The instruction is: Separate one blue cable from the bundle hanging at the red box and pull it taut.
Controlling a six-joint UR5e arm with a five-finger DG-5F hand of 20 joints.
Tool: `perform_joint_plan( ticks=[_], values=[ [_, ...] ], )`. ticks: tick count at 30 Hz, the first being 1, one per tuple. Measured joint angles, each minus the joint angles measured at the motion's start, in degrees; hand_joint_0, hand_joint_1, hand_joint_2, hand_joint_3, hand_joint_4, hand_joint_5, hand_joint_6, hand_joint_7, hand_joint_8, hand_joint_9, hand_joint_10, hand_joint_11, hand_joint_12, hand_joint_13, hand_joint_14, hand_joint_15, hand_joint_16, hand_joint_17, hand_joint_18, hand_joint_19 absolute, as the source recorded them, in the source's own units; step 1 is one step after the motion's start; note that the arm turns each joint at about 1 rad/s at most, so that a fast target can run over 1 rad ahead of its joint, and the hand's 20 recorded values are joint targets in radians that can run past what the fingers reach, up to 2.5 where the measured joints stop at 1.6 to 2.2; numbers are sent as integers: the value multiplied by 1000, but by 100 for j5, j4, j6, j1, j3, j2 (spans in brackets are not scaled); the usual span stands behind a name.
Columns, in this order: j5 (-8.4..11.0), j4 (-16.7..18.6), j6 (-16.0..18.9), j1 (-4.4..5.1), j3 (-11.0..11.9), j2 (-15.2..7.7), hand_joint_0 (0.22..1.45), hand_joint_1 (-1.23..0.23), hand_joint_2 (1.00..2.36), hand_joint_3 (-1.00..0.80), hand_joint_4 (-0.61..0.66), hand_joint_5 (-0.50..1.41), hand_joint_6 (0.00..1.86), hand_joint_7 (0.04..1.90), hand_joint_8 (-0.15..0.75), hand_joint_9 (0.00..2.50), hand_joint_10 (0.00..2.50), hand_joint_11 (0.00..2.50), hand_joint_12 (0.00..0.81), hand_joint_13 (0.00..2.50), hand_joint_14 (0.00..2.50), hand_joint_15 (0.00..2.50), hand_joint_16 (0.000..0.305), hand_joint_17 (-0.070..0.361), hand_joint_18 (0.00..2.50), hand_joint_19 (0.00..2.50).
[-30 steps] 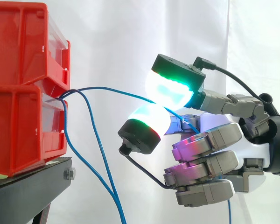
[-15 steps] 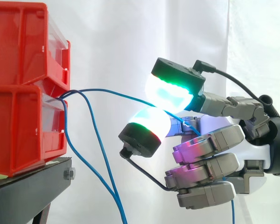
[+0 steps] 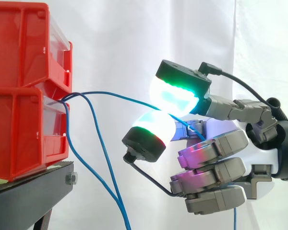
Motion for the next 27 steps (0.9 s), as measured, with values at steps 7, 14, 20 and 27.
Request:
perform_joint_plan(
  ticks=[7,14,20,27],
  values=[
    [0,0,0,-1,-1,0,653,-730,1021,-102,63,-124,913,1131,353,1211,1057,1089,377,797,2489,797,38,85,1320,1731],
    [0,0,0,-3,-1,0,655,-730,1021,-100,64,-124,912,1127,358,1196,1272,1021,380,810,2496,801,37,84,1339,1769],
    [0,0,0,-2,-3,0,655,-726,1022,-103,62,-126,912,1141,323,1172,1220,1041,356,796,2445,850,34,78,1355,1874],
    [0,0,1,0,-2,0,650,-717,1023,-102,57,-130,916,1122,317,1146,1176,1022,338,783,2387,854,32,72,1347,1934]
  ],
)
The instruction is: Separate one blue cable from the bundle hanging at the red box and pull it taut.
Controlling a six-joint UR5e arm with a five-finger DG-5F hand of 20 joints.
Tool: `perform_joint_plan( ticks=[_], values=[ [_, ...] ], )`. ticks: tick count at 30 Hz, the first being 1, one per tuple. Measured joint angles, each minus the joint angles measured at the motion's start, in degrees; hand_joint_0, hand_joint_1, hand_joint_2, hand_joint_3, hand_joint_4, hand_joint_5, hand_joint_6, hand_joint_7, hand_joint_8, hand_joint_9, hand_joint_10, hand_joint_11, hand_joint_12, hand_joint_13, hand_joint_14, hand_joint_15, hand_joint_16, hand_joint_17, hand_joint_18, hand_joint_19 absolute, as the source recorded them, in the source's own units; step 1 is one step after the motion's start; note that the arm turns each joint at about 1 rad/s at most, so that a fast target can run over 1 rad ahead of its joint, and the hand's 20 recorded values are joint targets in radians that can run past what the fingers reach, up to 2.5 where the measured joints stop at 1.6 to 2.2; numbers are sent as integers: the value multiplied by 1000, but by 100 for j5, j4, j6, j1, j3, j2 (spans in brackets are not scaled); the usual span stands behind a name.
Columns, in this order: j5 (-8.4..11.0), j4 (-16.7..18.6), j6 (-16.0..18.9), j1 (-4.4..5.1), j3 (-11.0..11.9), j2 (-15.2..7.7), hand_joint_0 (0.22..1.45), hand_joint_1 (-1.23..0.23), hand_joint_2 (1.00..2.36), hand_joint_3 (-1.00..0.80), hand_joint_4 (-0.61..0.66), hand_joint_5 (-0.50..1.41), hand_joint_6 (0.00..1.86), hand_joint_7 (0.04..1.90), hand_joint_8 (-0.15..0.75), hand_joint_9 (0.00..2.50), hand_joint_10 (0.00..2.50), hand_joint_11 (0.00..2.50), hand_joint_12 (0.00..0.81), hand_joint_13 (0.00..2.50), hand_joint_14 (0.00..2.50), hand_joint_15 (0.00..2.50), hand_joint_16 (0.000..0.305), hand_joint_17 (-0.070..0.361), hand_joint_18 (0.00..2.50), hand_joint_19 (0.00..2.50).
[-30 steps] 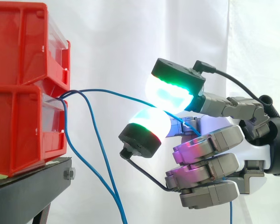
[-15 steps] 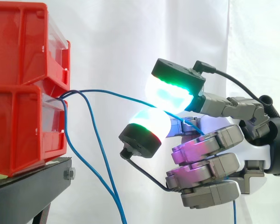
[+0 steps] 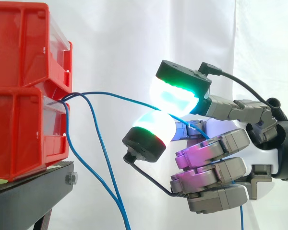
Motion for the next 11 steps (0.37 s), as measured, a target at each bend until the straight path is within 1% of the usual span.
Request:
perform_joint_plan(
  ticks=[6,11],
  values=[
    [1,0,3,-1,0,0,644,-705,1024,-103,55,-133,920,1108,309,1105,1185,992,320,775,2321,873,30,68,1323,1901],
    [2,0,2,-2,-1,0,643,-704,1024,-103,56,-134,921,1109,309,1106,1174,985,323,778,2302,879,31,70,1322,1895]
  ],
)
